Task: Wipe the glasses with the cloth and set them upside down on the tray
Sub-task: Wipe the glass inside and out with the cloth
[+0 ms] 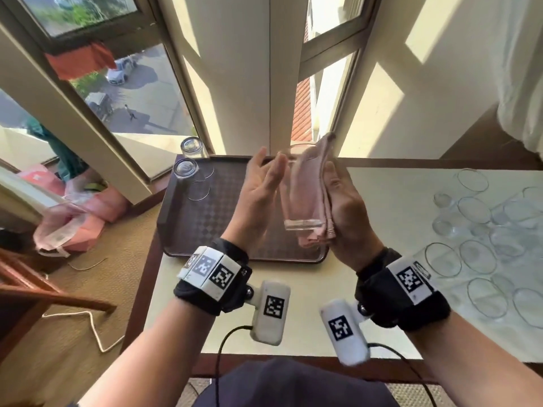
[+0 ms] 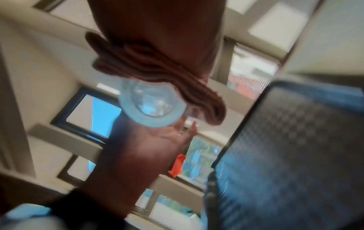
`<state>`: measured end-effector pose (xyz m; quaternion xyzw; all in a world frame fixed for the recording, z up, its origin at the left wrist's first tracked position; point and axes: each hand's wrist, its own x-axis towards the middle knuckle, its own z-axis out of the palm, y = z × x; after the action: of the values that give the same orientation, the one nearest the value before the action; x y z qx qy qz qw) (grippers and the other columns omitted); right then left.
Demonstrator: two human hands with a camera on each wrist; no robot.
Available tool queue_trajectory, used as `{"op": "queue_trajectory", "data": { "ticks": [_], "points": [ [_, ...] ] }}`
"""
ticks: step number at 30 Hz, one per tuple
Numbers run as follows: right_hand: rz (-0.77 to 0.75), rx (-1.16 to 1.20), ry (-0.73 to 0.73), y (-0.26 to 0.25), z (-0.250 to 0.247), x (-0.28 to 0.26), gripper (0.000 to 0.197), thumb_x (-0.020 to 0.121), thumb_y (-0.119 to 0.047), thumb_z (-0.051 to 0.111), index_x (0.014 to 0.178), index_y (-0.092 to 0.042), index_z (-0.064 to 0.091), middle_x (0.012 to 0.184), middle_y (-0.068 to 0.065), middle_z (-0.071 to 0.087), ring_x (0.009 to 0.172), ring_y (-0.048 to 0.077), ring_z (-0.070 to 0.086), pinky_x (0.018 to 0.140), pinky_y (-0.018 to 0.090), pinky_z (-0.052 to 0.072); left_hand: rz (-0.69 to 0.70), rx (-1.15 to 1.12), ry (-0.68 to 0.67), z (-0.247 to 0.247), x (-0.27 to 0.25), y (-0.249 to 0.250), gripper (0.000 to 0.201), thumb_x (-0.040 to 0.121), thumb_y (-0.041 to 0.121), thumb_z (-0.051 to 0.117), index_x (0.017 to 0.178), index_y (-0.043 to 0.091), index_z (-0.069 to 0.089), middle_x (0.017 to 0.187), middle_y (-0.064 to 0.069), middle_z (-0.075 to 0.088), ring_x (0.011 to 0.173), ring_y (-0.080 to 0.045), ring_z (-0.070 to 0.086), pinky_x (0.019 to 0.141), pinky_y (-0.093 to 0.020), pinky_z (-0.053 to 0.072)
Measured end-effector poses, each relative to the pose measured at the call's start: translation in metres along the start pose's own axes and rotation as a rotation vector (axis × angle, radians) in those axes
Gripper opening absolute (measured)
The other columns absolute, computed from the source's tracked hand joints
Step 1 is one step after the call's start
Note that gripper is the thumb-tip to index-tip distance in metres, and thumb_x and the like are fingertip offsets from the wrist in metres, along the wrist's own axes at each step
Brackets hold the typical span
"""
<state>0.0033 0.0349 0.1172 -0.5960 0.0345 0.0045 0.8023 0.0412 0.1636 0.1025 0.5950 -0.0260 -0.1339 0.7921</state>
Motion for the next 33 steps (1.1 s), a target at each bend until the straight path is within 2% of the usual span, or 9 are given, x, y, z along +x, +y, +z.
{"op": "queue_trajectory", "data": {
  "ticks": [4, 8, 12, 16, 18, 22, 27, 30, 33],
  "points": [
    [-0.218, -0.478, 0.076, 0.016, 0.008, 0.007, 0.054, 0.1, -0.041, 0.039, 0.152, -0.025, 0.033, 0.145, -0.004, 0.042, 0.131, -0.001, 0.045, 0.111, 0.032, 0.041, 0.013, 0.088, 0.057, 0.014, -0.003, -0.011, 0.082, 0.083, 0.051, 0.063, 0.15, 0.027, 0.022, 0.145, -0.008, 0.051, 0.128, -0.016, 0.057, 0.098, -0.026, 0.051],
    [-0.031, -0.065, -0.071, 0.012, 0.005, 0.001, 0.037, 0.108, -0.03, 0.032, 0.142, -0.021, 0.044, 0.139, 0.015, 0.054, 0.124, 0.023, 0.059, 0.102, 0.046, 0.051, 0.053, -0.022, 0.063, 0.017, -0.007, -0.015, 0.072, 0.092, 0.044, 0.066, 0.146, 0.009, 0.034, 0.13, -0.013, 0.062, 0.109, -0.007, 0.067, 0.083, -0.02, 0.055],
    [0.194, 0.168, -0.096, 0.004, -0.012, -0.002, 0.034, 0.107, -0.033, 0.035, 0.126, -0.017, 0.058, 0.117, 0.009, 0.067, 0.098, 0.015, 0.071, 0.083, 0.03, 0.06, -0.008, -0.094, -0.072, 0.011, -0.005, -0.012, 0.073, 0.089, 0.064, 0.046, 0.137, 0.01, 0.048, 0.143, -0.019, 0.053, 0.126, -0.027, 0.059, 0.099, -0.044, 0.053],
    [-0.13, -0.327, 0.086, 0.005, -0.005, 0.008, 0.044, 0.106, -0.033, 0.034, 0.146, -0.016, 0.038, 0.144, 0.01, 0.049, 0.131, 0.019, 0.052, 0.11, 0.042, 0.044, 0.031, 0.059, 0.067, 0.012, 0.005, -0.009, 0.055, 0.105, 0.038, 0.043, 0.154, 0.02, 0.025, 0.147, -0.008, 0.048, 0.135, -0.019, 0.049, 0.113, -0.04, 0.041],
    [-0.264, -0.53, 0.141, 0.015, 0.0, 0.012, 0.059, 0.102, -0.042, 0.035, 0.153, -0.015, 0.029, 0.153, 0.002, 0.041, 0.14, 0.014, 0.041, 0.116, 0.045, 0.036, 0.132, 0.177, 0.084, 0.023, 0.002, -0.01, 0.063, 0.097, 0.046, 0.048, 0.152, 0.024, 0.028, 0.147, -0.011, 0.048, 0.134, -0.02, 0.051, 0.112, -0.042, 0.043],
    [-0.117, -0.137, 0.008, 0.018, 0.004, 0.006, 0.039, 0.108, -0.028, 0.031, 0.145, -0.02, 0.038, 0.136, 0.004, 0.055, 0.13, 0.024, 0.054, 0.109, 0.046, 0.046, 0.152, 0.146, 0.114, 0.026, -0.005, -0.017, 0.101, 0.072, 0.071, 0.07, 0.15, 0.022, 0.028, 0.144, -0.015, 0.052, 0.125, -0.02, 0.061, 0.099, -0.035, 0.054],
    [0.095, 0.18, -0.042, 0.009, -0.005, -0.005, 0.047, 0.109, -0.027, 0.024, 0.142, 0.001, 0.041, 0.106, 0.011, 0.069, 0.094, 0.018, 0.07, 0.079, 0.031, 0.06, 0.018, -0.054, -0.076, 0.006, 0.001, -0.011, 0.084, 0.078, 0.069, 0.052, 0.137, 0.009, 0.048, 0.132, -0.004, 0.065, 0.118, -0.017, 0.064, 0.092, -0.03, 0.055],
    [-0.028, -0.091, 0.093, 0.013, -0.005, 0.003, 0.048, 0.104, -0.037, 0.035, 0.144, -0.012, 0.042, 0.135, 0.016, 0.055, 0.123, 0.026, 0.058, 0.105, 0.048, 0.048, 0.024, -0.032, 0.0, -0.001, 0.007, -0.01, 0.098, 0.082, 0.059, 0.068, 0.157, 0.02, 0.018, 0.156, -0.014, 0.039, 0.131, -0.021, 0.055, 0.099, -0.028, 0.052],
    [-0.244, -0.565, 0.155, 0.027, 0.0, 0.008, 0.061, 0.099, -0.049, 0.035, 0.154, -0.022, 0.029, 0.149, 0.006, 0.042, 0.137, 0.019, 0.044, 0.114, 0.047, 0.039, 0.078, 0.033, 0.007, 0.01, 0.004, -0.017, 0.082, 0.09, 0.044, 0.064, 0.156, 0.026, 0.017, 0.153, -0.016, 0.039, 0.133, -0.024, 0.054, 0.107, -0.035, 0.048]
  ]
}}
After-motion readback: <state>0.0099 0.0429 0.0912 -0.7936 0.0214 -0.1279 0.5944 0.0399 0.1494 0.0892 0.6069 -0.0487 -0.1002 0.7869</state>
